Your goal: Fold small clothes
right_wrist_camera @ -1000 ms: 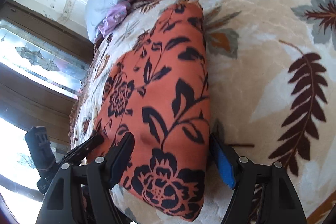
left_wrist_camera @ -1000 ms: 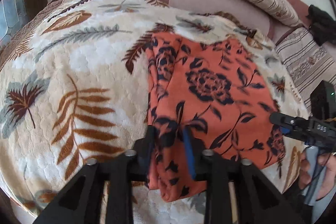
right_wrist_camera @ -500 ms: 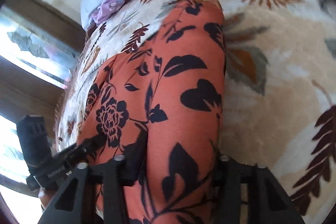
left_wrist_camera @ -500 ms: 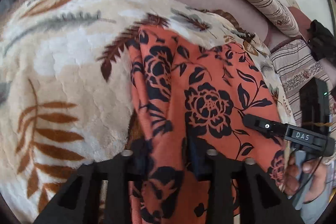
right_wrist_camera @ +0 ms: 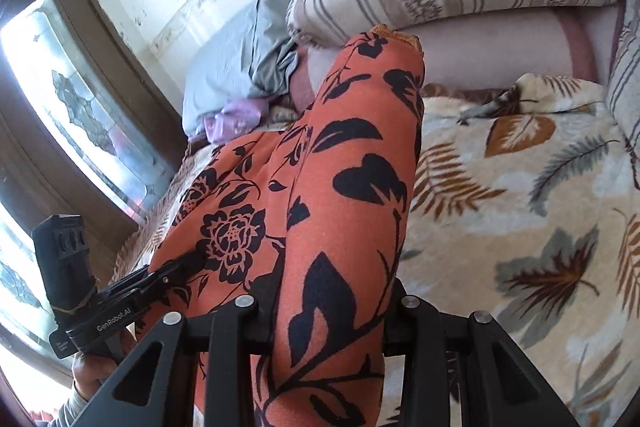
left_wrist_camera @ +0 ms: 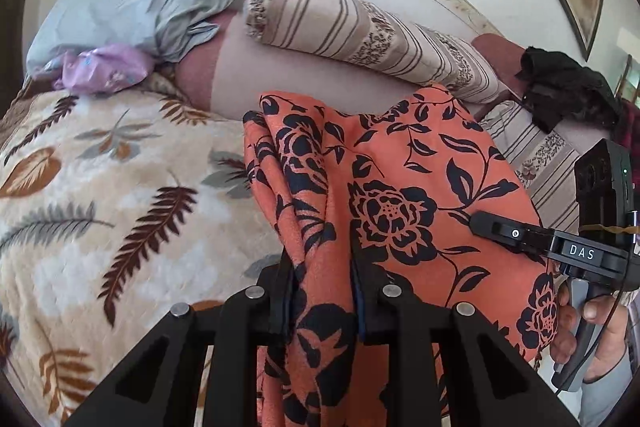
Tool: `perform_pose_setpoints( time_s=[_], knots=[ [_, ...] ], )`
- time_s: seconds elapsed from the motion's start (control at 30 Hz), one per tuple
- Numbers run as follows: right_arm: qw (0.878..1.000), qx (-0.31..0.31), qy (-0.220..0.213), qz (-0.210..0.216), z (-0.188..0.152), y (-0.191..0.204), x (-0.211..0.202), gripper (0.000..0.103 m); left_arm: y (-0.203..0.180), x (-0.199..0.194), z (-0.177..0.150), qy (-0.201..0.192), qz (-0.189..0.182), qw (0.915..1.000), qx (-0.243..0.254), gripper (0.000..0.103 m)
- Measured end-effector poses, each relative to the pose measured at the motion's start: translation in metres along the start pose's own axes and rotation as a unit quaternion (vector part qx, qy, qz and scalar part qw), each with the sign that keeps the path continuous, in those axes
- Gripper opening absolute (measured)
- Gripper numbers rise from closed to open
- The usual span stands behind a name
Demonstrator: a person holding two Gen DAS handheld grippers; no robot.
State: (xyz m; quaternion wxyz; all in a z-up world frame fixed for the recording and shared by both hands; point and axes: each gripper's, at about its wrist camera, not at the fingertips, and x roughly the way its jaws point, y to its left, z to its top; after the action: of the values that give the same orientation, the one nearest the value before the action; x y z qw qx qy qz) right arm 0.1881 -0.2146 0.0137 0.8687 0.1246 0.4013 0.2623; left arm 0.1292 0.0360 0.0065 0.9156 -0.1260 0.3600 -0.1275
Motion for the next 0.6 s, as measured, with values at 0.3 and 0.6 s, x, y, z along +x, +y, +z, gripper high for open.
perform_pose_setpoints(
  time_s=[0.3, 0.6],
  knots=[
    [0.986, 0.132, 0.078, -0.059, -0.065, -0.114, 0.062, 0.054, 0.010, 0.102, -0.056, 0.128, 0.066, 0.9895, 0.009, 0.039],
    [0.991, 0.106, -0.021, -0.073, -0.065, -0.092, 0.008, 0.067, 0.012, 0.069, -0.052, 0.083, 0.119, 0.9893, 0.017, 0.063]
  ],
)
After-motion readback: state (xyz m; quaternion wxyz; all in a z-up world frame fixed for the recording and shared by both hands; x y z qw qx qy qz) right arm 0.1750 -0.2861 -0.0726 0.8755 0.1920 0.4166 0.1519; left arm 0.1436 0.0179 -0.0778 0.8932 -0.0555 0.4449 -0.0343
